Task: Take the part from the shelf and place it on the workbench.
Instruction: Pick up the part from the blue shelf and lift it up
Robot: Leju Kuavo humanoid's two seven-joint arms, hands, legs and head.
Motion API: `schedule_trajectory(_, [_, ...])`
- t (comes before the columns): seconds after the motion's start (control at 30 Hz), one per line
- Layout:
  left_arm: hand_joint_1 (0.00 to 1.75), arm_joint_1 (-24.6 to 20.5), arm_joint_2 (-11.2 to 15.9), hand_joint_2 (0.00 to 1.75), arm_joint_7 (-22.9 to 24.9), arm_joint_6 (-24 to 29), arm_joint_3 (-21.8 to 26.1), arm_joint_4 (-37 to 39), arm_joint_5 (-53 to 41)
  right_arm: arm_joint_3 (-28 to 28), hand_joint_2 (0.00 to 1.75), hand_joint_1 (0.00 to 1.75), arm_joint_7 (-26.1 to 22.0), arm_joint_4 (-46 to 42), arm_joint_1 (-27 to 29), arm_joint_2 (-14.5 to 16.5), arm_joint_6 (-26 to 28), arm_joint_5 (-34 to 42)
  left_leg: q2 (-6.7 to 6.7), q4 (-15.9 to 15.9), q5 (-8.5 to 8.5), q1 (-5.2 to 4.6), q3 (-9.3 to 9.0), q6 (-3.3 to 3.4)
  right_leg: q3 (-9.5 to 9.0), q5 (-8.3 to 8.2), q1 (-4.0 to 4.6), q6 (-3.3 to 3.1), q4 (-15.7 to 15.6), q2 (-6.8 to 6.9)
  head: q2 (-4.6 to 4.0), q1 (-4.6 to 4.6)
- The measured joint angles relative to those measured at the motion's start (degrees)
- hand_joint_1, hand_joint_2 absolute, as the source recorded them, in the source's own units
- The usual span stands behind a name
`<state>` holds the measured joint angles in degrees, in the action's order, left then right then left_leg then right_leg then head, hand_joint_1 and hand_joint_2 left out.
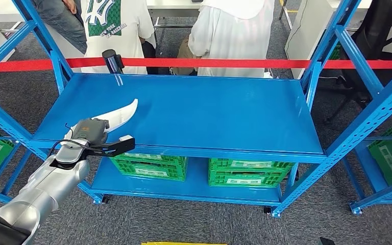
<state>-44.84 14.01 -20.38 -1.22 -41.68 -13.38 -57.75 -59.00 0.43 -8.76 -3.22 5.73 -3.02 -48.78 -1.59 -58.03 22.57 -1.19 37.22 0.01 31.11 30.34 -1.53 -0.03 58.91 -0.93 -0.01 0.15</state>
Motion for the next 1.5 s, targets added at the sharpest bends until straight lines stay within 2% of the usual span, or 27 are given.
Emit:
schedule_trajectory(0.43, [1.75,0.01,-0.01,1.75,-1.74,1.19,0.27,0.00,1.17,-0.23,0.00,0.00,0.10,0.00,0.00,-0.20,-0.09,-0.25,-0.02,0.00,0.00,0.00,0.00,0.00,-0.02,0.00,0.00,0.00,0.00,0.01,0.00,0.00])
schedule_trajectory(0.6, [1.75,0.10,-0.13,1.75,-2.83,3.27,0.60,0.00,2.27,-0.23,0.00,0.00,0.04,0.00,-0.01,-0.21,-0.09,-0.41,-0.02,0.00,0.00,0.00,0.00,0.00,0.00,0.00,0.00,0.00,0.00,0.01,0.01,-0.01])
schedule_trajectory(0.83, [1.75,0.18,-1.23,1.75,-5.09,8.61,3.56,-0.37,6.84,-0.51,0.00,0.00,-0.18,0.00,-0.01,-0.22,0.06,-0.40,0.00,0.00,0.00,0.00,0.02,0.00,0.04,0.00,0.00,0.00,0.00,0.00,0.00,-0.01])
schedule_trajectory(1.0, [1.75,-0.07,-2.40,1.75,-7.13,9.98,6.16,-1.22,10.10,-0.69,0.00,0.00,-0.18,0.00,-0.01,-0.22,0.07,-0.52,0.01,-0.01,0.00,0.00,0.02,0.00,0.07,0.00,-0.01,0.00,0.00,0.00,0.01,-0.01])
schedule_trajectory(1.27, [1.75,-2.21,-4.71,1.75,-11.34,5.08,11.37,-2.67,18.34,-0.97,0.00,0.00,-0.19,0.00,-0.06,-0.22,0.43,-0.57,0.01,-0.01,-0.01,0.00,0.04,0.00,0.07,-0.02,0.00,0.01,0.00,0.00,0.01,-0.01])
schedule_trajectory(1.5, [1.75,-4.82,-7.12,1.75,-16.77,-2.34,16.90,-5.25,29.15,-1.68,0.00,0.00,0.22,0.00,-0.12,-0.21,0.86,-0.44,0.01,-0.02,-0.01,0.00,0.04,0.00,0.04,-0.04,-0.01,0.01,0.00,0.00,0.00,0.00])
